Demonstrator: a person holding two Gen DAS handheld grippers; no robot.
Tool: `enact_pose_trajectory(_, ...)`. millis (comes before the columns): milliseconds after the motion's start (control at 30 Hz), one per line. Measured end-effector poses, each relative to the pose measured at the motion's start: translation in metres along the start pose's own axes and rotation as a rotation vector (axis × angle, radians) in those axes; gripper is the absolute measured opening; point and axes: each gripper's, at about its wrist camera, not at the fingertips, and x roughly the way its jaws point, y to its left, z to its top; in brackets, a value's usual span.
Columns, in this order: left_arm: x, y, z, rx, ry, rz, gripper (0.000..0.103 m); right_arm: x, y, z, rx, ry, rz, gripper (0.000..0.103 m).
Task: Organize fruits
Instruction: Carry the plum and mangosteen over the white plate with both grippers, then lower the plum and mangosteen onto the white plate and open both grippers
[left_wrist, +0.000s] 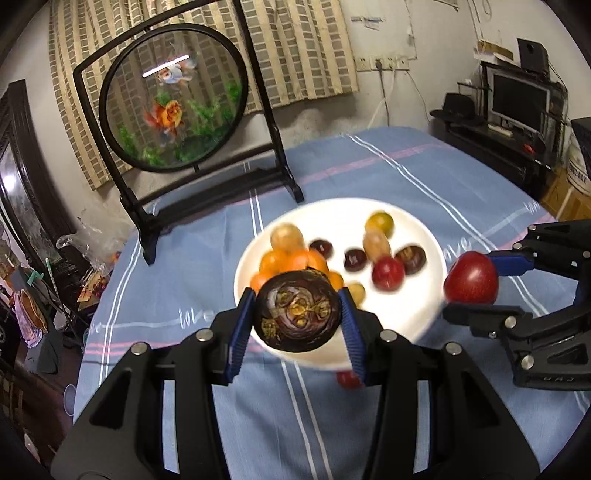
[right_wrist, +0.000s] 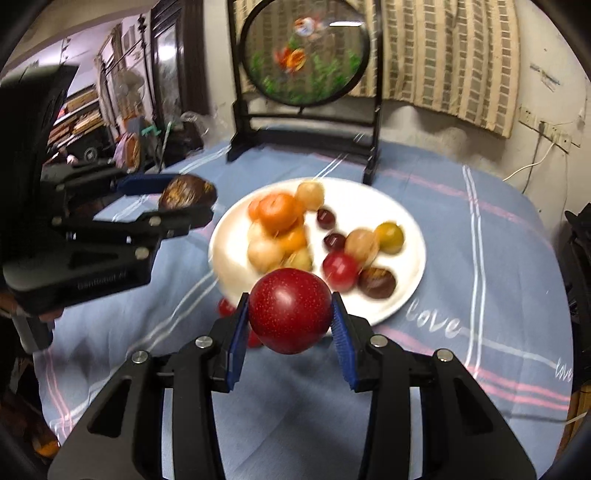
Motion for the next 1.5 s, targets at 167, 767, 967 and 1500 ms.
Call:
enact_pose_trajectory(167,0.015,0.002,0.011,-0.005,0.005,0.007,0.046,0.003,-0.017,0.021,0.020,-0.033,-0.016,0.042)
enact_pose_trajectory(767,0.037,-0.005,0.008,0.025,0.016,0.010,0.046,0.023,-0.026,0.031,0.026,-0.019,-0.013,0.042)
enact_pose_trajectory(967,0.042,-0.005,0.009,0.022,0.015,0.007,0.046,0.027,-0.026,0.035,0.019,-0.018,-0.011,0.042)
enact_pose_trajectory(1500,0.072,-0.002,0.031,0.095,-0.007,0.024,0.046,0.070,-0.057,0.080,0.132,-0.017,-0.026,0.042)
